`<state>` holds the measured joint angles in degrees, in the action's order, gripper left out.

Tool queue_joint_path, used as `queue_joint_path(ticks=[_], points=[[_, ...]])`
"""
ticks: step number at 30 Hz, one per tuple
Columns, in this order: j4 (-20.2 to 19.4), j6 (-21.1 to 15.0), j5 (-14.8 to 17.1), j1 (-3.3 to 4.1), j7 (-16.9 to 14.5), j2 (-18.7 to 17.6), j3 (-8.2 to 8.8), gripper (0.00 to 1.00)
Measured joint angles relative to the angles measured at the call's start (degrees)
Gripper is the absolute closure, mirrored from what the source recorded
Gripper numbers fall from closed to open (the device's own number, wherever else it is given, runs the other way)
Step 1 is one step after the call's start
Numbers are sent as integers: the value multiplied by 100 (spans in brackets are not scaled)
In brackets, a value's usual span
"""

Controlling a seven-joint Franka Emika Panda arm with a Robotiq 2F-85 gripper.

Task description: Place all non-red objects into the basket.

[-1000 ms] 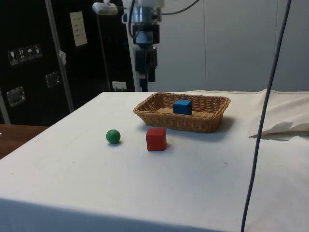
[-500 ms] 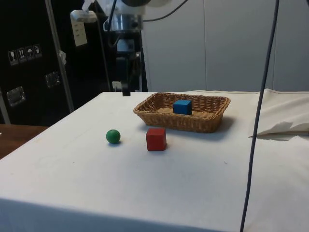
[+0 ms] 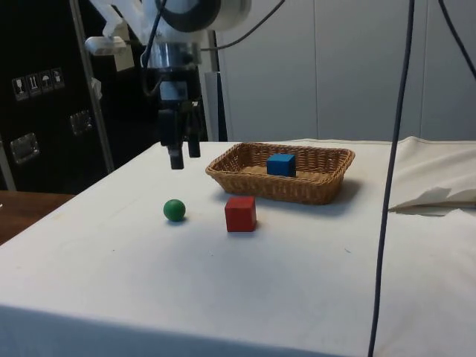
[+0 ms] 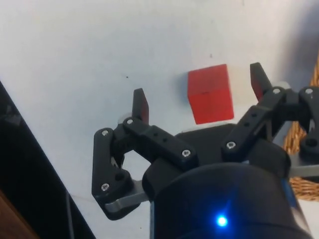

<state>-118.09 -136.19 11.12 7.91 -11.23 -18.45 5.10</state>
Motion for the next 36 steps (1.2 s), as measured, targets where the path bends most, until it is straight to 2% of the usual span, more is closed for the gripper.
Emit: queue_joint_path(ticks=[5, 13, 18, 28, 36], points=[[138, -6, 0, 17, 178, -178, -103, 0], [189, -40, 6, 29, 275, -315, -160, 0], [281, -92, 34, 29, 275, -441, -160, 0], [728, -120, 34, 0, 275, -900, -143, 0], [865, -361, 23, 0, 281, -1180, -143, 0]])
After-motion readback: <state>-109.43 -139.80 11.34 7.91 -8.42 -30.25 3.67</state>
